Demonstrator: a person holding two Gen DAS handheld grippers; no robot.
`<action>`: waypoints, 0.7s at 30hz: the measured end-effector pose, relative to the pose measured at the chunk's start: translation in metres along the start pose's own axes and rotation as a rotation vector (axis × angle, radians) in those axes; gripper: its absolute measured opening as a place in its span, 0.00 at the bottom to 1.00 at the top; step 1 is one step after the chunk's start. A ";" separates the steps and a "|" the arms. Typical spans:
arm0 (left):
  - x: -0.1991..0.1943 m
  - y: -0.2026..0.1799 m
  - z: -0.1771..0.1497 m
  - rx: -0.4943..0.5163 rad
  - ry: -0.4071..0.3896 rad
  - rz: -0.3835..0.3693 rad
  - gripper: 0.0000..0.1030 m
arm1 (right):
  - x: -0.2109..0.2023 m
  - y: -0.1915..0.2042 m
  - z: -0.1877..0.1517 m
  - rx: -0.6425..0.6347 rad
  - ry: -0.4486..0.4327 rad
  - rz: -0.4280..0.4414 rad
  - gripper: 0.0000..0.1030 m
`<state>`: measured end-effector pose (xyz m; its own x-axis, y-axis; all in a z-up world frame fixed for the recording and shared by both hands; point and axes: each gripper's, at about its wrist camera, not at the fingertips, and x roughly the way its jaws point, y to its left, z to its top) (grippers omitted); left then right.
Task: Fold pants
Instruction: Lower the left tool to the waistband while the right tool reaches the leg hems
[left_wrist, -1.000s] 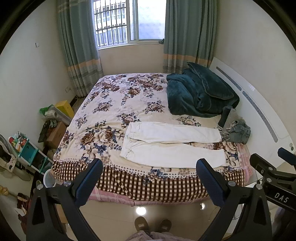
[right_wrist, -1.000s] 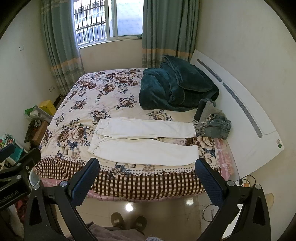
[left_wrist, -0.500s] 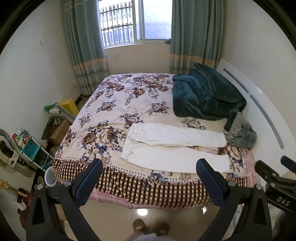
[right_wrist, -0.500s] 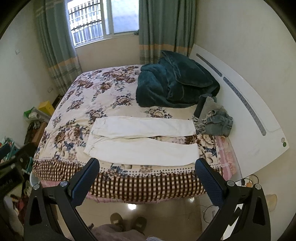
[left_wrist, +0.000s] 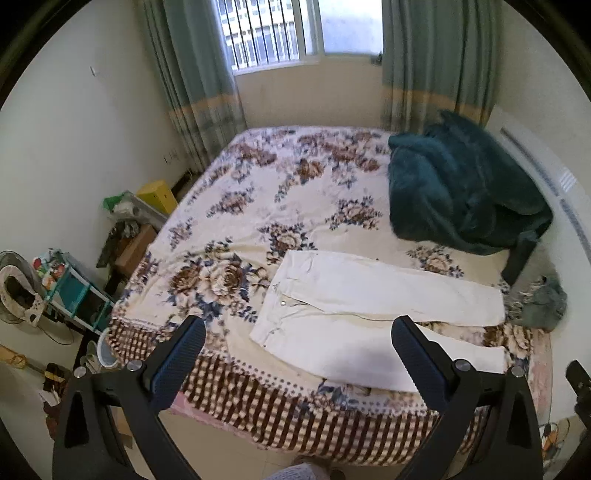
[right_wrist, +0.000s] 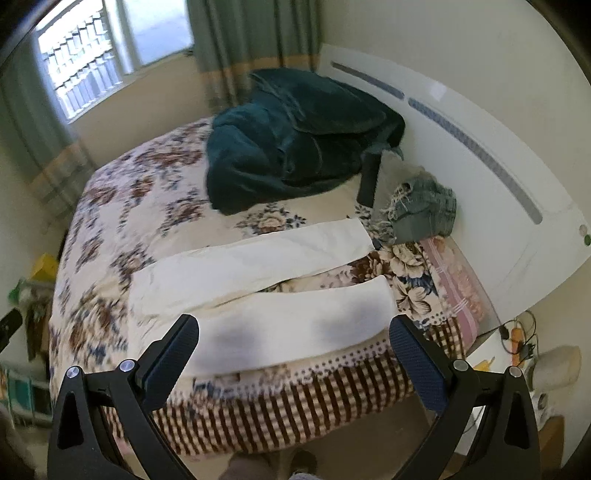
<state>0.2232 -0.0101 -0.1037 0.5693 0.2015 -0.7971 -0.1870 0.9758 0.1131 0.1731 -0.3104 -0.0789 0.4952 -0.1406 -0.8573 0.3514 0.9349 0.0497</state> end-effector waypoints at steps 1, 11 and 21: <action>0.019 -0.003 0.008 -0.004 0.018 0.005 1.00 | 0.023 0.001 0.014 0.017 0.014 -0.010 1.00; 0.295 -0.021 0.083 -0.169 0.380 0.052 1.00 | 0.317 -0.006 0.115 0.187 0.260 -0.113 1.00; 0.530 -0.067 0.095 -0.337 0.651 0.043 1.00 | 0.585 -0.050 0.152 0.402 0.410 -0.136 1.00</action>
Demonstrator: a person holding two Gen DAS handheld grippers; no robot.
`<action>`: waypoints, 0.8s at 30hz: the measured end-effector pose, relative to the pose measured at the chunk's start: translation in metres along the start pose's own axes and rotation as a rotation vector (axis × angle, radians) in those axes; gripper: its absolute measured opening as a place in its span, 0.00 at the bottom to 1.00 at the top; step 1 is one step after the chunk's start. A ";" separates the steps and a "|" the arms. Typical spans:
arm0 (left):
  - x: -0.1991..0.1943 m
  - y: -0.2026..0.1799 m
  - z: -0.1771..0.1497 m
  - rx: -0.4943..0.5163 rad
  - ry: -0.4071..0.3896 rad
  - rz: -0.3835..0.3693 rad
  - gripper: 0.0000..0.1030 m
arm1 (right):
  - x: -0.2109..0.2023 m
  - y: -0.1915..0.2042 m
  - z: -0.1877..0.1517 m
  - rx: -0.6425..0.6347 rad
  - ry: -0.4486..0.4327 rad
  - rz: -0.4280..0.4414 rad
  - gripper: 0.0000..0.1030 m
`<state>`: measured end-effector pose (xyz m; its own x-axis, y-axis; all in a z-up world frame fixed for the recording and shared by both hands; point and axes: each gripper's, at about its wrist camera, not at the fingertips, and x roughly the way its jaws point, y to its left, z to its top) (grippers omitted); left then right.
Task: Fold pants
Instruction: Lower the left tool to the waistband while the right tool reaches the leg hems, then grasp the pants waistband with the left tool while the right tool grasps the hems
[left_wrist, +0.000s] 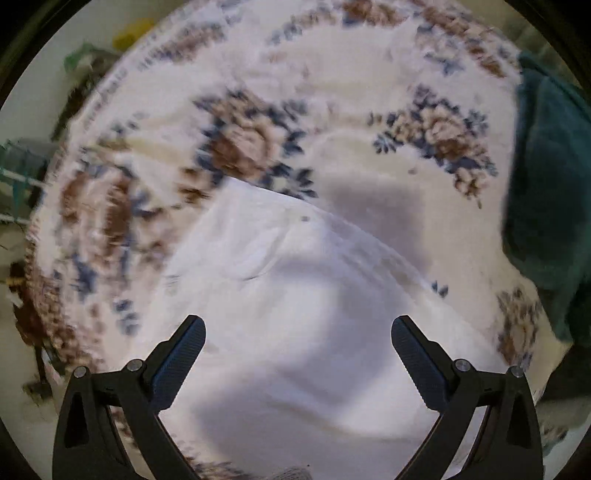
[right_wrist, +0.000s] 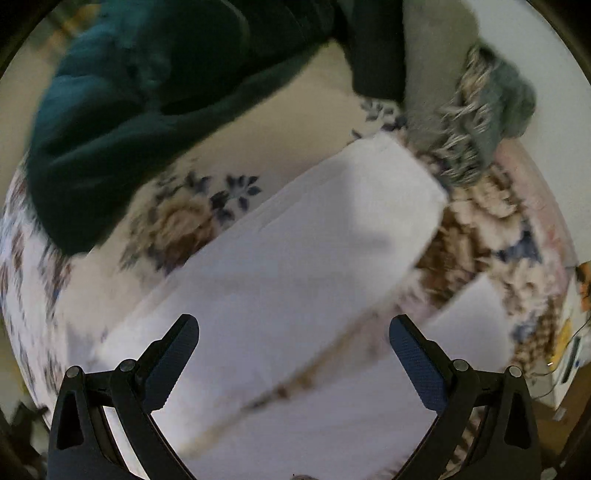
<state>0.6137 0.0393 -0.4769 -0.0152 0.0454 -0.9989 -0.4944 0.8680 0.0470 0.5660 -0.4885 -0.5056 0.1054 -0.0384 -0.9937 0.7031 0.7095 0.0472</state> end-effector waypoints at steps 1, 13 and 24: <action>0.018 -0.011 0.010 -0.015 0.026 0.009 1.00 | 0.020 0.000 0.012 0.020 0.019 0.003 1.00; 0.142 -0.045 0.072 -0.176 0.239 0.062 1.00 | 0.139 0.023 0.104 0.138 0.101 -0.088 1.00; 0.085 -0.010 0.037 -0.203 0.069 -0.111 0.12 | 0.178 0.032 0.093 0.135 0.209 -0.101 0.24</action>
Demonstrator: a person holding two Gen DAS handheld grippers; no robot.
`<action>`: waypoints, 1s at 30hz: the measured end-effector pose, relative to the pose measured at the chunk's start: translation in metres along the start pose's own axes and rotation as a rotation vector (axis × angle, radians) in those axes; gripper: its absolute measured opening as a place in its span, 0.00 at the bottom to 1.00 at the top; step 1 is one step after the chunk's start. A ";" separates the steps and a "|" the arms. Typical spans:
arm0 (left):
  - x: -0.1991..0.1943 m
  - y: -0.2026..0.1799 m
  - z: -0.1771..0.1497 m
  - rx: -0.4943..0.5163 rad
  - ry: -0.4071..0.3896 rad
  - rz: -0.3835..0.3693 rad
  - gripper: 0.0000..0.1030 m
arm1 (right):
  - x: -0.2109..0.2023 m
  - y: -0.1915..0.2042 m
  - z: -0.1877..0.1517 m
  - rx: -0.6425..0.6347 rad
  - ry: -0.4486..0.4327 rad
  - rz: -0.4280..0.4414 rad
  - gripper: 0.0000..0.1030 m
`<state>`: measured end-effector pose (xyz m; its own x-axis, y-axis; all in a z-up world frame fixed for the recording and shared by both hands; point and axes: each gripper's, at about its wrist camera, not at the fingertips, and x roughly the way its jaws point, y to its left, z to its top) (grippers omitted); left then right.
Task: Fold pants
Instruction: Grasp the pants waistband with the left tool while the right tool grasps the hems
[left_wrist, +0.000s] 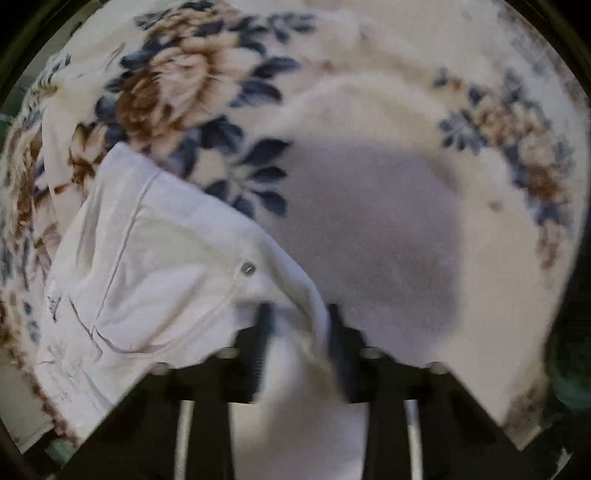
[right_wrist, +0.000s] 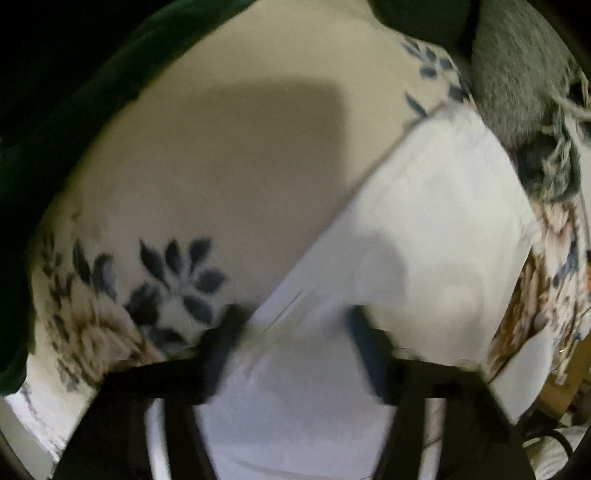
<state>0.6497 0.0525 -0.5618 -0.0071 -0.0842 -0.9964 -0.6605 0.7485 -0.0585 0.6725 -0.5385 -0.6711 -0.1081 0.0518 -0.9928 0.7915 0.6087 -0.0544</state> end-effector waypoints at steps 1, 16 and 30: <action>-0.008 0.007 -0.004 -0.002 -0.007 -0.035 0.07 | -0.001 -0.005 -0.003 0.005 -0.001 0.016 0.10; -0.141 0.174 -0.163 0.016 -0.201 -0.397 0.03 | -0.128 -0.173 -0.140 -0.085 -0.197 0.236 0.04; -0.016 0.297 -0.252 -0.118 -0.015 -0.296 0.08 | -0.026 -0.301 -0.259 -0.104 -0.120 0.039 0.12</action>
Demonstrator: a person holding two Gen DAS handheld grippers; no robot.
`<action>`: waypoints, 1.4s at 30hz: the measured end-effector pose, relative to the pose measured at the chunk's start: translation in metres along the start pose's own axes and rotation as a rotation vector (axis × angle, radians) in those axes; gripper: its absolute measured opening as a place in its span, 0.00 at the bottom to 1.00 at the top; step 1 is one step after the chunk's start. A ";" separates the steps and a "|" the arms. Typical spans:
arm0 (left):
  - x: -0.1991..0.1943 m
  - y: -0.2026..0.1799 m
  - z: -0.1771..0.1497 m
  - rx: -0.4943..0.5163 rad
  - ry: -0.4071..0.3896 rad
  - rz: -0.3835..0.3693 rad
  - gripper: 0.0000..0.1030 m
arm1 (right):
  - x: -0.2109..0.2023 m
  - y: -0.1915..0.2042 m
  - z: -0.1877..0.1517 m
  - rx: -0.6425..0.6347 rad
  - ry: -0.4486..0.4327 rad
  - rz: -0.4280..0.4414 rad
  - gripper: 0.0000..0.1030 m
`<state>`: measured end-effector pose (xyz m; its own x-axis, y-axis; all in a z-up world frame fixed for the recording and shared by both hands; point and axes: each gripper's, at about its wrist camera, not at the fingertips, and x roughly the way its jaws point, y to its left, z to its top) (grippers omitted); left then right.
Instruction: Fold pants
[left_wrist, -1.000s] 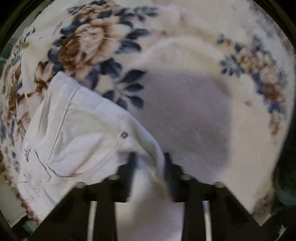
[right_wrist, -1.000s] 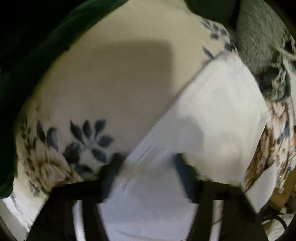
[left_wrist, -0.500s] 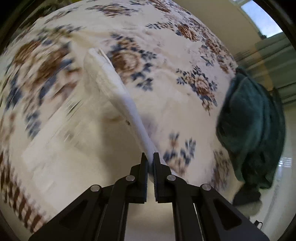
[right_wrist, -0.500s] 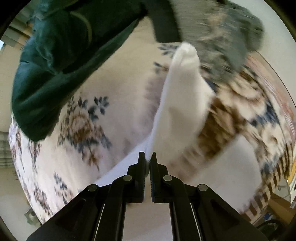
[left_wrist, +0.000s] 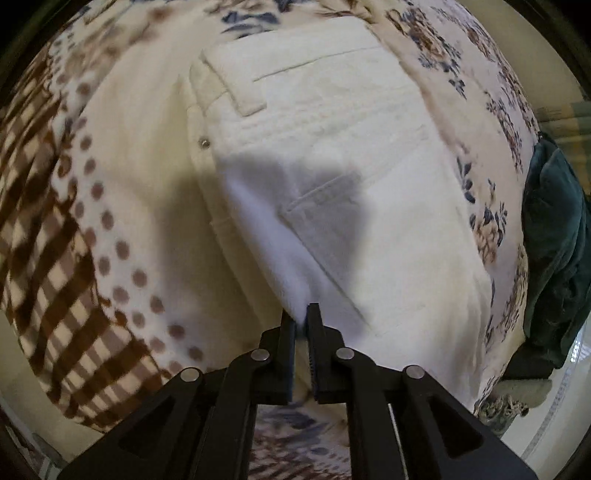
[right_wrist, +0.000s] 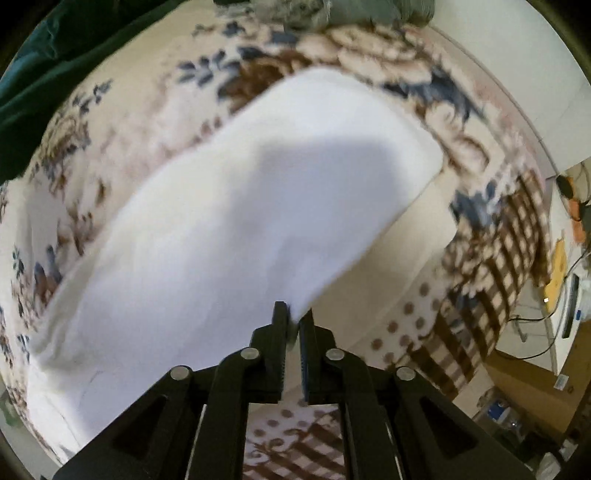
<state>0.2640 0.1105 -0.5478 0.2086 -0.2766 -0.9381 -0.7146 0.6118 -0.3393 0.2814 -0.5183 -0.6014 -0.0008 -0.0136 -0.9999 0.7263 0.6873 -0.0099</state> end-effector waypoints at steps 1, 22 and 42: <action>-0.004 0.002 -0.001 0.008 0.003 0.002 0.09 | 0.003 -0.009 -0.003 0.013 0.033 0.014 0.18; -0.012 -0.129 -0.058 0.493 -0.120 0.078 0.70 | 0.007 -0.149 0.058 0.514 -0.128 0.340 0.06; -0.002 -0.098 -0.091 0.418 -0.025 0.175 0.70 | -0.012 -0.139 0.019 0.296 -0.003 0.386 0.16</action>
<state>0.2729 -0.0160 -0.5062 0.1284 -0.1272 -0.9835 -0.4111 0.8957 -0.1695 0.1930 -0.6275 -0.5878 0.3092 0.1992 -0.9299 0.8374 0.4064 0.3655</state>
